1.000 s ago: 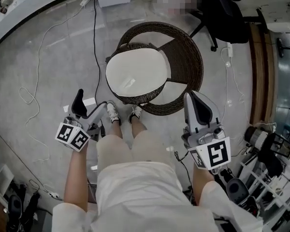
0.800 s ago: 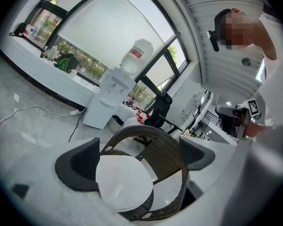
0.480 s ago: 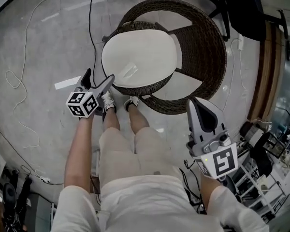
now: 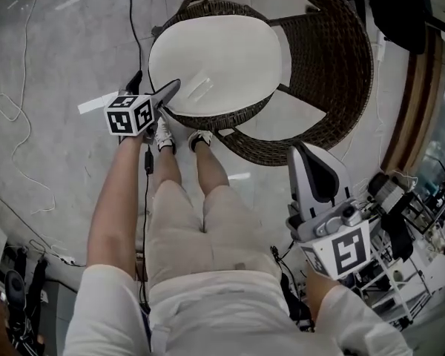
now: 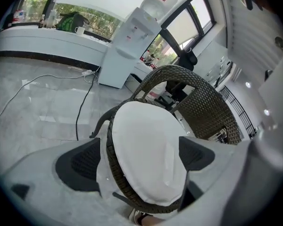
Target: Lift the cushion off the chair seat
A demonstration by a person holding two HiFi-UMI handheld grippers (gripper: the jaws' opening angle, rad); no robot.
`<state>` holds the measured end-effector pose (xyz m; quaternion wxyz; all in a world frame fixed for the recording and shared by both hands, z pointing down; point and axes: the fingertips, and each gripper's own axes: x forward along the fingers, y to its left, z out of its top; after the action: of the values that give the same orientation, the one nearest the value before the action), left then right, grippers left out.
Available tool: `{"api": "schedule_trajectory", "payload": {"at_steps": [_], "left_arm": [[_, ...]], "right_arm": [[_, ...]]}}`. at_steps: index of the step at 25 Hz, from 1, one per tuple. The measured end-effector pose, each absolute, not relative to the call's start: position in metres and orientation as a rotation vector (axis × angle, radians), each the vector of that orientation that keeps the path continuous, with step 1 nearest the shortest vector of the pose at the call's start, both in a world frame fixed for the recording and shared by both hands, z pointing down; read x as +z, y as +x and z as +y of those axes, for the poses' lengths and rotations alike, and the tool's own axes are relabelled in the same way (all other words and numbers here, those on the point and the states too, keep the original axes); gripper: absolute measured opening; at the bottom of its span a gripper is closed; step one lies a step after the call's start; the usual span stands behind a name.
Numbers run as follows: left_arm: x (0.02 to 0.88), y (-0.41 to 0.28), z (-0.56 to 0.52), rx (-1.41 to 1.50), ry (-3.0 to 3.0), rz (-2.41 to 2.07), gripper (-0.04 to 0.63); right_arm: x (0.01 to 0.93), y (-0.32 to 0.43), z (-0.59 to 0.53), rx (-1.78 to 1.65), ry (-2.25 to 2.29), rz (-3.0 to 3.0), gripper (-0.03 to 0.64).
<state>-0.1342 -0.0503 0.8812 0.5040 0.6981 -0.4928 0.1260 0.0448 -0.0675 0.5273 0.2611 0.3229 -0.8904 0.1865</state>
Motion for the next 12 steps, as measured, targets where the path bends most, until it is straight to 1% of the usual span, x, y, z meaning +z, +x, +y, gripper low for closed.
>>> {"api": "schedule_trajectory", "payload": {"at_steps": [5,10,12], "left_arm": [[0.899,-0.129,-0.062,0.374,1.658,-1.201,0.512],[0.904,-0.122,-0.07,0.439,1.622,-1.263,0.509],[0.904,-0.122,-0.069,0.459,1.593,-1.307,0.496]], "right_arm": [[0.533,0.054,-0.075,0.591,0.939,-2.411,0.002],[0.533,0.064,-0.081,0.588,0.97,-2.407,0.002],[0.533,0.068,-0.084,0.599,0.979,-2.408,0.002]]}}
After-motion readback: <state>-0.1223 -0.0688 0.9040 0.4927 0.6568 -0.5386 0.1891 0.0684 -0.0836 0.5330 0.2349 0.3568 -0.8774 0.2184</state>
